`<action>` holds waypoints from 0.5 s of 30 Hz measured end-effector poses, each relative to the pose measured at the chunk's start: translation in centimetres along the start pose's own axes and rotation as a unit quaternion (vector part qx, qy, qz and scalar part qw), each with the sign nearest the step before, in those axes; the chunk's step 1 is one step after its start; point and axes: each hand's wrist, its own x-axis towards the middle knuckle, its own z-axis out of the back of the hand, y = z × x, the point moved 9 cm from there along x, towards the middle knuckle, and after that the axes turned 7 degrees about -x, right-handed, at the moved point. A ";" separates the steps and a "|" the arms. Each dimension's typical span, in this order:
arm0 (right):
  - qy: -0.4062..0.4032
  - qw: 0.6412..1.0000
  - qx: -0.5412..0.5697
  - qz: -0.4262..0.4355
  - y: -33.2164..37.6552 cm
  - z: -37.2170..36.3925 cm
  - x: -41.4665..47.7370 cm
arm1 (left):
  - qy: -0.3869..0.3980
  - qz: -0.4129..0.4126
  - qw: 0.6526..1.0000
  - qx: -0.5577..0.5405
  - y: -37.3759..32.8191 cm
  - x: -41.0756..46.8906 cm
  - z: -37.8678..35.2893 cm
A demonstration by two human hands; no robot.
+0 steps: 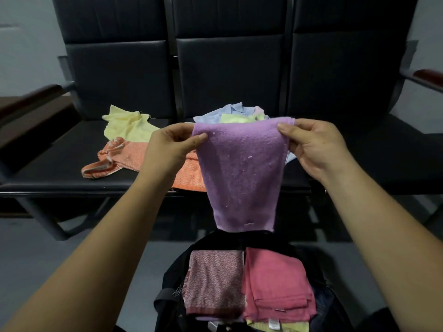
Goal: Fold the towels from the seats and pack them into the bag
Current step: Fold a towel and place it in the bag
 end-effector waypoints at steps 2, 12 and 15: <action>-0.030 0.995 -0.079 0.044 0.9 0.6 -0.1 | -0.011 -0.013 1.000 -0.020 -0.2 0.0 0.1; 0.176 0.962 -0.172 0.118 1.7 -5.2 -2.2 | 0.141 -0.056 0.987 -0.056 -2.6 -1.8 -4.7; 0.182 0.957 -0.210 0.090 0.2 -6.6 -2.4 | 0.165 -0.052 0.985 -0.017 -2.3 -2.2 -5.6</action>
